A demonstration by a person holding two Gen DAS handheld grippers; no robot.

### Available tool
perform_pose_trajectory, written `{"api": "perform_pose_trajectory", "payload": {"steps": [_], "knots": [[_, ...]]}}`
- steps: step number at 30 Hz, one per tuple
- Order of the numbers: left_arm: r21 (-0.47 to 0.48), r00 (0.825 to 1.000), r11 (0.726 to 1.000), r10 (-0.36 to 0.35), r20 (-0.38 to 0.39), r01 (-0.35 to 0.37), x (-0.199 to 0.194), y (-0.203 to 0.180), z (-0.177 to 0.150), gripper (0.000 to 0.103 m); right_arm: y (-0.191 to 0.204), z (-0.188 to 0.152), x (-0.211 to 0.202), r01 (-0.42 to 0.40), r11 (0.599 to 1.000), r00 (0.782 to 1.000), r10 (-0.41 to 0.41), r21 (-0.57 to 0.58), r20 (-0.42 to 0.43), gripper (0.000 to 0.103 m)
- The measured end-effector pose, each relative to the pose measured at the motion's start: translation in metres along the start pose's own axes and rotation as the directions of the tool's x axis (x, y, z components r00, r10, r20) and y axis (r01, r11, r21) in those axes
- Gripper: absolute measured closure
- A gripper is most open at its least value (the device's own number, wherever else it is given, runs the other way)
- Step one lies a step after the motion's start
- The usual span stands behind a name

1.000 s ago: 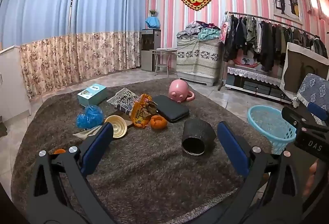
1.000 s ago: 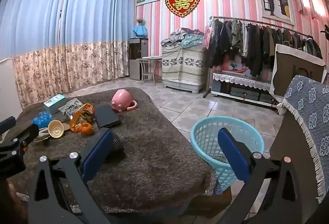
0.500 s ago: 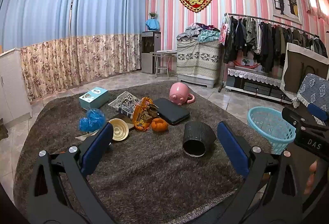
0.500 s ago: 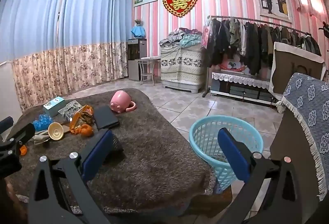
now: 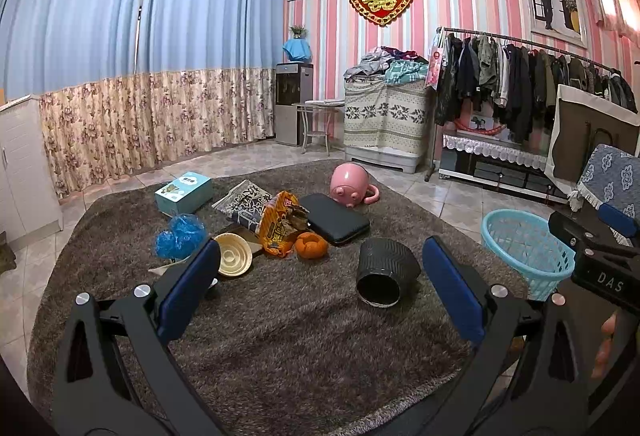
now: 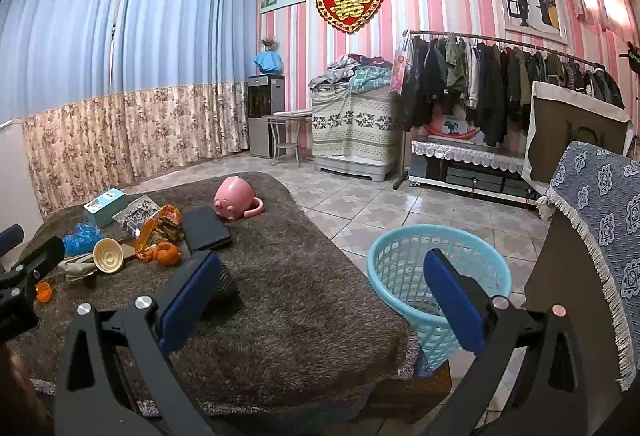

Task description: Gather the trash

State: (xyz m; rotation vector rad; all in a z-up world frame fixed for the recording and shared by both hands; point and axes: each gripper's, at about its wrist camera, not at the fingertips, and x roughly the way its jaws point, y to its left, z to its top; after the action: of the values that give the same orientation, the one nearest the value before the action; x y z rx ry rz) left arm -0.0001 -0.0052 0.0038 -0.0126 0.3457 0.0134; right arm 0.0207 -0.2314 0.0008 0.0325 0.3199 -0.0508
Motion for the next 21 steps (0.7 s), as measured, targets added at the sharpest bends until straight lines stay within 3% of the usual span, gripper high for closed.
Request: {"api": "perform_pose_trajectory", "payload": {"steps": [21], "knots": [[-0.004,1.000,1.000,-0.001,0.002,0.001,-0.010,0.001,0.007,0.005,0.000,0.000,0.000,0.002,1.000,1.000,-0.002,-0.001,-0.003,0.004]]}}
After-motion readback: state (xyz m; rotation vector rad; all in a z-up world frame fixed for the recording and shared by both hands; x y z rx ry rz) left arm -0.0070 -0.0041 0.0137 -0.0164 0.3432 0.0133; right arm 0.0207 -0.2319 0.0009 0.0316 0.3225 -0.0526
